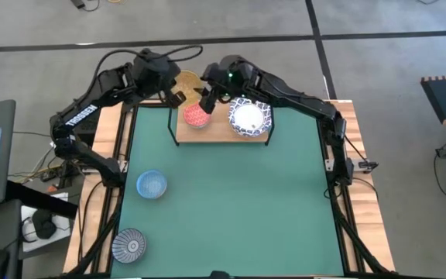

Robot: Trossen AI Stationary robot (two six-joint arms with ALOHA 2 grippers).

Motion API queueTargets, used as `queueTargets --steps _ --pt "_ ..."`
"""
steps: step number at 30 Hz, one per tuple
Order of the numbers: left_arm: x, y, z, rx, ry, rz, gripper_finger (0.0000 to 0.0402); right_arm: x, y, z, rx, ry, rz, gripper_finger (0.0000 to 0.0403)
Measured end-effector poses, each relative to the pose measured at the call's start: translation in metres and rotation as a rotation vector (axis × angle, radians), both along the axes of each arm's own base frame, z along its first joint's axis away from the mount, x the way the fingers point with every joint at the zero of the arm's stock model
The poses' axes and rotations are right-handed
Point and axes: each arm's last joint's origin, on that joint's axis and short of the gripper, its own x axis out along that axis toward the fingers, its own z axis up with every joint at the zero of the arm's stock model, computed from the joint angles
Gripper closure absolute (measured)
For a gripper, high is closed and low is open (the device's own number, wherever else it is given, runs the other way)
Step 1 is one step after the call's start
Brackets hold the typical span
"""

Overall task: Place and stack bowls onto a shelf
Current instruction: Stack the yellow bowl on top of the red bowl on the shelf

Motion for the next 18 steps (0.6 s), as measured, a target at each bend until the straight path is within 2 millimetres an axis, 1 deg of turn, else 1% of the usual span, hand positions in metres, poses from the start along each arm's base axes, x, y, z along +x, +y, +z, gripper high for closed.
queueTargets --steps 3,5,8,11,13,14,18 --pt "0.005 -0.002 -0.003 -0.019 -0.012 -0.005 0.0402 0.003 -0.004 -0.008 0.018 0.018 -0.02 0.0193" --pt "0.005 -0.003 -0.003 -0.029 -0.032 0.003 0.0401 0.006 -0.007 -0.012 0.025 0.017 -0.036 0.0217" --pt "0.007 -0.004 -0.003 -0.064 -0.079 -0.008 0.0401 0.005 -0.012 -0.016 0.061 0.027 -0.059 0.0265" --pt "0.011 -0.004 -0.007 -0.108 -0.129 -0.026 0.04 0.008 -0.018 -0.024 0.084 0.037 -0.085 0.0323" --pt "0.013 -0.004 -0.011 -0.129 -0.135 -0.021 0.0399 0.006 -0.021 -0.031 0.095 0.088 -0.092 0.0358" --pt "0.014 -0.004 -0.013 -0.14 -0.141 -0.022 0.0399 0.005 -0.022 -0.033 0.1 0.101 -0.099 0.0364" --pt "0.015 -0.003 -0.018 -0.153 -0.127 -0.022 0.04 0.003 -0.027 -0.028 0.107 0.062 -0.112 0.0364"
